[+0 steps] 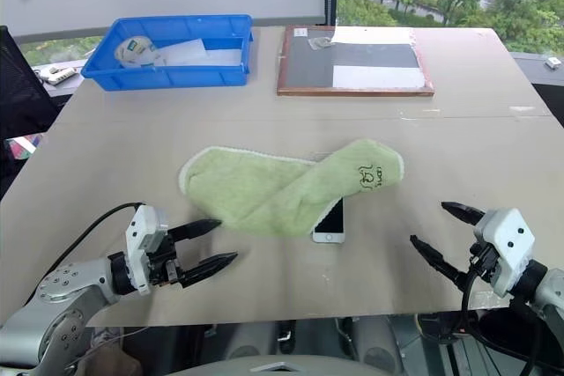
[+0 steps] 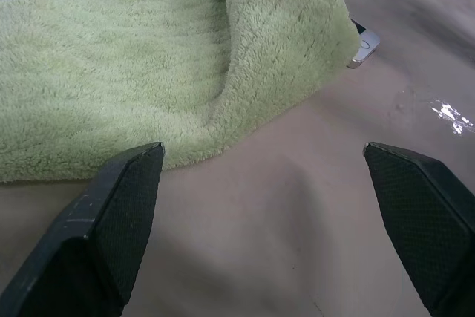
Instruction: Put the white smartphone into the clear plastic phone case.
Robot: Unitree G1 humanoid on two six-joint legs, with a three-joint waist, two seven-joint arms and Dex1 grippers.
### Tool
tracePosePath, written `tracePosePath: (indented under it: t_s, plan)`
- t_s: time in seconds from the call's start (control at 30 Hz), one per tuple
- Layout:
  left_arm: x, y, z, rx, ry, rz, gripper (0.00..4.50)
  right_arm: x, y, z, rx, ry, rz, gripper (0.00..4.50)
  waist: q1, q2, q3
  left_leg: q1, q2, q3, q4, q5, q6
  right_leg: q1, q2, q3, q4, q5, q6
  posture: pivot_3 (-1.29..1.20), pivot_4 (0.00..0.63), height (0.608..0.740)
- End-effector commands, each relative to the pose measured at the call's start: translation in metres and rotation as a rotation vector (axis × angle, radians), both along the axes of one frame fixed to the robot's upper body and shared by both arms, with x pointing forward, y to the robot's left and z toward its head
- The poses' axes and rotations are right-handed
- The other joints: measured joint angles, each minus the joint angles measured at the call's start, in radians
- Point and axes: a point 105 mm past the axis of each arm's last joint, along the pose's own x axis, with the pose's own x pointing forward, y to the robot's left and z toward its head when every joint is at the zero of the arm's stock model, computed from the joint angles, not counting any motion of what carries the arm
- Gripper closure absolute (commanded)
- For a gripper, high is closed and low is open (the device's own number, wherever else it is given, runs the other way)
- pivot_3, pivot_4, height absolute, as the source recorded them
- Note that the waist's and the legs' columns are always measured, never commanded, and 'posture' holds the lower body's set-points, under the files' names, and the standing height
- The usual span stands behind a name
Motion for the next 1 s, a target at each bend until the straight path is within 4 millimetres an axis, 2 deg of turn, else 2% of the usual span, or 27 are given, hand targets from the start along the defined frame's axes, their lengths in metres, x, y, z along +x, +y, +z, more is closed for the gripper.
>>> tracePosePath:
  t_s: [0.03, 0.13, 0.27, 0.4, 0.57, 0.7, 0.77, 0.8, 0.83, 0.87, 0.9, 0.93, 0.97, 1.0]
  plan:
    - [0.006, -0.009, 0.018, -0.001, -0.070, -0.047, 0.06, -0.004, 0.019, 0.017, 0.012, -0.061, 0.103, 0.00, 0.000, 0.000, 0.000, 0.000, 0.000, 0.000, 0.000, 0.000, 0.000, 0.000, 0.000, 0.000, 0.000, 0.000, 0.000, 0.00, 0.150, 0.740]
    - [0.021, -0.018, 0.039, -0.021, -0.154, -0.116, 0.06, -0.016, 0.044, 0.035, 0.071, -0.104, 0.249, 0.00, 0.006, 0.001, 0.001, -0.001, 0.000, -0.001, 0.000, 0.000, 0.000, 0.000, 0.000, -0.001, 0.000, 0.000, 0.000, 0.00, 0.150, 0.740]
    - [0.035, -0.027, 0.047, -0.002, -0.165, -0.162, 0.06, -0.027, 0.064, 0.046, 0.103, -0.105, 0.360, 0.00, 0.003, 0.002, 0.000, 0.001, 0.000, -0.001, 0.000, 0.000, 0.000, 0.002, 0.003, -0.001, 0.001, 0.000, 0.000, 0.00, 0.150, 0.740]
    - [0.049, -0.046, 0.039, 0.095, -0.128, -0.198, 0.06, -0.032, 0.074, 0.053, 0.108, -0.100, 0.419, 0.00, 0.002, 0.001, 0.000, -0.001, -0.001, 0.001, 0.000, 0.003, 0.005, 0.001, 0.005, 0.000, -0.001, 0.000, 0.000, 0.00, 0.150, 0.740]
    - [0.054, -0.068, 0.021, 0.170, -0.055, -0.317, 0.06, -0.030, 0.078, 0.058, 0.104, -0.109, 0.424, 0.00, 0.003, 0.000, 0.000, 0.000, -0.001, 0.000, 0.000, 0.003, 0.005, 0.001, 0.006, 0.000, -0.001, 0.000, 0.000, 0.00, 0.150, 0.740]
    - [0.057, -0.074, 0.013, 0.192, -0.029, -0.362, 1.25, -0.029, 0.079, 0.057, 0.105, -0.094, 0.422, 0.00, 0.001, 0.000, 0.000, 0.000, -0.001, 0.000, 0.000, 0.003, 0.005, 0.001, 0.006, 0.000, 0.000, 0.000, 0.000, 0.00, 0.150, 0.740]
    - [0.058, -0.074, 0.011, 0.185, -0.036, -0.361, 2.34, -0.027, 0.080, 0.057, 0.106, -0.089, 0.416, 0.00, 0.000, 0.000, 0.000, 0.000, -0.001, 0.000, 0.000, 0.003, 0.005, 0.001, 0.006, 0.000, 0.000, 0.000, 0.000, 0.00, 0.150, 0.740]
    - [0.060, -0.073, 0.011, 0.178, -0.046, -0.352, 2.48, -0.027, 0.080, 0.057, 0.106, -0.087, 0.415, 0.00, 0.000, 0.000, 0.000, 0.000, -0.001, 0.000, 0.000, 0.003, 0.005, 0.001, 0.006, 0.000, 0.000, 0.000, 0.000, 0.00, 0.150, 0.740]
    - [0.063, -0.072, 0.014, 0.150, -0.056, -0.328, 3.04, -0.026, 0.080, 0.057, 0.106, -0.086, 0.414, 0.00, 0.001, 0.000, 0.000, 0.000, -0.001, 0.000, 0.000, 0.003, 0.005, 0.001, 0.006, 0.000, 0.000, 0.000, 0.000, 0.00, 0.150, 0.740]
    - [0.066, -0.070, 0.019, 0.115, -0.073, -0.297, 3.38, -0.025, 0.080, 0.057, 0.106, -0.085, 0.412, 0.00, 0.001, 0.000, 0.000, 0.000, -0.001, 0.000, 0.000, 0.003, 0.005, 0.001, 0.006, 0.000, 0.000, 0.000, 0.000, 0.00, 0.150, 0.740]
    - [0.071, -0.066, 0.026, 0.077, -0.094, -0.257, 3.44, -0.025, 0.080, 0.057, 0.107, -0.085, 0.410, 0.00, 0.002, 0.000, 0.000, 0.000, -0.001, 0.000, 0.000, 0.003, 0.005, 0.001, 0.006, 0.000, 0.000, 0.000, 0.000, 0.00, 0.150, 0.740]
    - [0.080, -0.059, 0.037, 0.041, -0.165, -0.189, 4.17, -0.024, 0.081, 0.057, 0.108, -0.086, 0.409, 0.00, 0.002, 0.000, 0.000, 0.000, -0.001, 0.000, 0.000, 0.003, 0.005, 0.001, 0.006, 0.000, 0.000, 0.000, 0.000, 0.00, 0.150, 0.740]
    - [0.091, -0.049, 0.048, 0.018, -0.240, -0.102, 4.49, -0.023, 0.081, 0.057, 0.111, -0.088, 0.407, 0.00, 0.002, 0.000, 0.000, 0.000, -0.001, 0.000, 0.000, 0.003, 0.005, 0.001, 0.006, 0.000, 0.000, 0.000, 0.000, 0.00, 0.150, 0.740]
    - [0.100, -0.037, 0.059, -0.003, -0.311, -0.015, 4.49, -0.022, 0.081, 0.057, 0.115, -0.090, 0.403, 0.00, 0.002, 0.000, 0.000, -0.001, -0.001, 0.000, 0.000, 0.003, 0.005, 0.001, 0.006, 0.000, 0.000, 0.000, 0.000, 0.00, 0.150, 0.740]
